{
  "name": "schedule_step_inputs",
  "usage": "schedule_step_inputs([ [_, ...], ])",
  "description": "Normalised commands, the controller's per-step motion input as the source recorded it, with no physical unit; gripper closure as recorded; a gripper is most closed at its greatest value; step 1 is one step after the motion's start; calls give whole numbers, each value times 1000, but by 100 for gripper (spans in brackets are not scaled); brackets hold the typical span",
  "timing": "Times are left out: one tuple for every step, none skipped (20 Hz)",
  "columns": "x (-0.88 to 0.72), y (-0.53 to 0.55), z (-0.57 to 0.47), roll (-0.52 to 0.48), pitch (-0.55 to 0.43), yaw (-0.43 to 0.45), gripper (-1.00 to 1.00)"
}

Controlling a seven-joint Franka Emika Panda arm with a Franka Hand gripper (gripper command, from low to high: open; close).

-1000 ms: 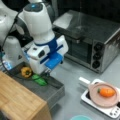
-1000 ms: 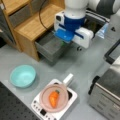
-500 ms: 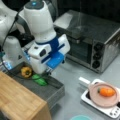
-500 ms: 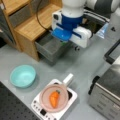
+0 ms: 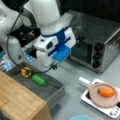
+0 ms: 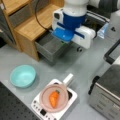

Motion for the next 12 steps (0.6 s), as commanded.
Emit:
schedule_step_inputs([
  [597, 337, 202, 68, 187, -131, -100],
  [605, 304, 201, 70, 190, -131, -100],
  [613, 259, 204, 84, 192, -143, -100],
  [607, 229, 203, 86, 195, -140, -100],
  [612, 196, 210, 95, 198, -148, -100],
  [539, 129, 204, 97, 203, -143, -100],
  [595, 136, 208, 98, 209, -141, -100],
  [648, 141, 213, 101, 211, -139, -100],
  [696, 146, 209, 98, 219, -148, -100],
  [750, 149, 208, 96, 224, -154, -100],
  [751, 149, 208, 92, 230, -150, -100],
  [765, 153, 204, 81, 235, -165, -100],
])
